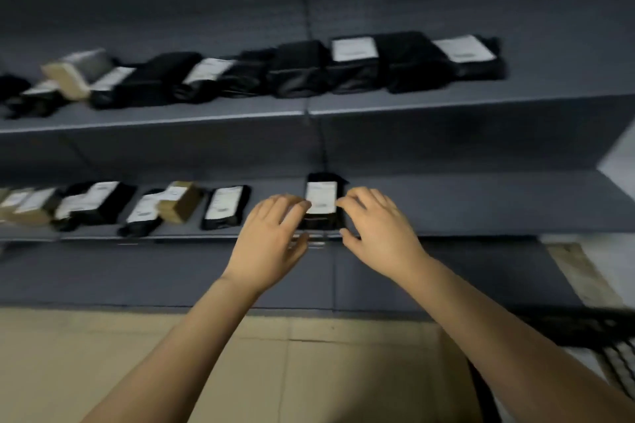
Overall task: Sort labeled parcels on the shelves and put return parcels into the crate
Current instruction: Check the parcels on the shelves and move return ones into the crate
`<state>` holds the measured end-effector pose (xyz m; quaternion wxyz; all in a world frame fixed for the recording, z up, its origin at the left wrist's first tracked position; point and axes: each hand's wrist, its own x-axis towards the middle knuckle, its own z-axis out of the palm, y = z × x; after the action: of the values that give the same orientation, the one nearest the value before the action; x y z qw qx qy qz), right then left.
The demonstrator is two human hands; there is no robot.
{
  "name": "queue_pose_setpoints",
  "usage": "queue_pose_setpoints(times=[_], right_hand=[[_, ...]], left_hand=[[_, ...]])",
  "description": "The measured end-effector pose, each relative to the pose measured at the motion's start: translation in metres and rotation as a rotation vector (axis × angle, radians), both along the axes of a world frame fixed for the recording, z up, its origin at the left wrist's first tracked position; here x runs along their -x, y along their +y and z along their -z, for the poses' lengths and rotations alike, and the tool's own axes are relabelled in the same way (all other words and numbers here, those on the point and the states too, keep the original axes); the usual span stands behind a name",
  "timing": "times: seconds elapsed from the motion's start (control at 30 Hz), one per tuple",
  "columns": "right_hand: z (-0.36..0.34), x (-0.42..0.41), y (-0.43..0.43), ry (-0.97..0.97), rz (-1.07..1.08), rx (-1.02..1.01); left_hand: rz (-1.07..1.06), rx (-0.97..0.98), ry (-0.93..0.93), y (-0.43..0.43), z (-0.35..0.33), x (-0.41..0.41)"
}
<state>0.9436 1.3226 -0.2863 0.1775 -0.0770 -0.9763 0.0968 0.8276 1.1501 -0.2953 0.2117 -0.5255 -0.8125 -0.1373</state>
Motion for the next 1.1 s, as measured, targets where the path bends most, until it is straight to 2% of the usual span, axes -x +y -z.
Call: queue_pose_setpoints(times=[0.27, 0.5, 0.77, 1.1], right_hand=[[-0.069, 0.142, -0.145, 0.17, -0.229, -0.037], [-0.114, 0.227, -0.238, 0.268, -0.338, -0.04], [-0.13, 0.314, -0.297, 0.305, -0.436, -0.013], [-0.131, 0.486, -0.351, 0.342, -0.517, 0.035]], left_hand=[[-0.193, -0.081, 0.131, -0.161, -0.076, 0.1], [-0.312, -0.164, 0.246, -0.268, -0.121, 0.161], [-0.473, -0.207, 0.305, -0.338, -0.139, 0.228], [-0.603, -0.175, 0.35, -0.385, -0.15, 0.371]])
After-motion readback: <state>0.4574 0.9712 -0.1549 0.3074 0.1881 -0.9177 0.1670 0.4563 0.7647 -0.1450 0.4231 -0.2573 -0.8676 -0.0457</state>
